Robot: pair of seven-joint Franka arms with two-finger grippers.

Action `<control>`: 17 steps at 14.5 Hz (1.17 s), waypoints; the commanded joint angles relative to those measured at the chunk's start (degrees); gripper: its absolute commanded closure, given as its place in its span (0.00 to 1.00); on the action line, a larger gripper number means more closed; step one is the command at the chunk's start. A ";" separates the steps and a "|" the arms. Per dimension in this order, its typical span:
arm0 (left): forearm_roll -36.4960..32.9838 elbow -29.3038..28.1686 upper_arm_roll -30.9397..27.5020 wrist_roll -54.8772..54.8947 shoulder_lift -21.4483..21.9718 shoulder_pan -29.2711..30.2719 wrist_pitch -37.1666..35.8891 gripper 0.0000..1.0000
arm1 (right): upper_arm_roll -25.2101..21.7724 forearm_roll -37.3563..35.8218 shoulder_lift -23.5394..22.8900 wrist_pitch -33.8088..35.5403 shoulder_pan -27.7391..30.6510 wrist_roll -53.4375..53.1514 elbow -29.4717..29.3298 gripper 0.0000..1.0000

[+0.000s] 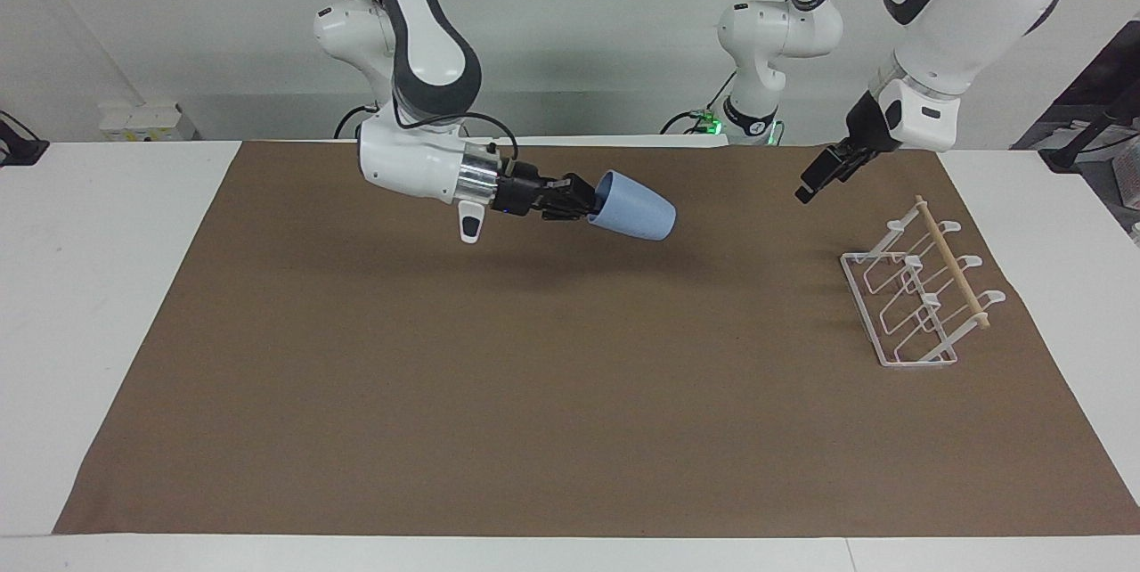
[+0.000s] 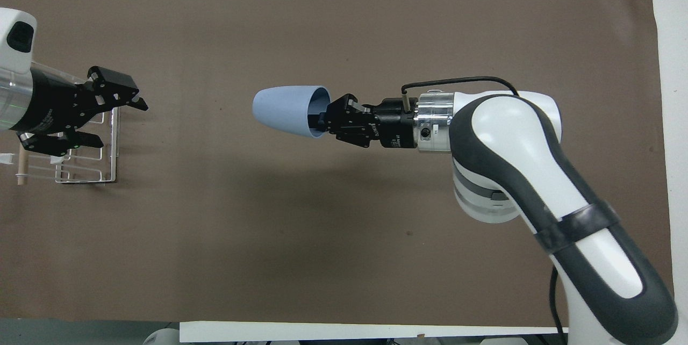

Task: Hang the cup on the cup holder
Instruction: 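Carry the cup toward the left gripper and open the left gripper around it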

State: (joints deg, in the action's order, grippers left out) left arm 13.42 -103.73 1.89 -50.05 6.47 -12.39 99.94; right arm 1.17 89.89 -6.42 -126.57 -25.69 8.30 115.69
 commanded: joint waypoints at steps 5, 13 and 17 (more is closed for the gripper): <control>5.19 -3.24 -0.40 -32.99 1.62 -7.38 8.86 0.00 | -0.12 2.40 1.15 -3.24 -2.52 -1.00 1.29 1.00; 9.43 -7.27 -0.40 -48.71 -0.14 -13.62 23.17 0.00 | -0.21 2.40 1.15 -3.24 -2.52 -1.09 1.29 1.00; 9.60 -8.60 -0.40 -49.62 0.04 -15.21 24.42 0.00 | -0.21 2.40 1.15 -3.33 -2.52 -1.09 1.29 1.00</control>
State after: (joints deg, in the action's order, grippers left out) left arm 22.07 -110.35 2.11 -98.40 5.70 -26.11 122.44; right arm 0.91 91.05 -6.43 -129.51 -28.35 7.70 115.89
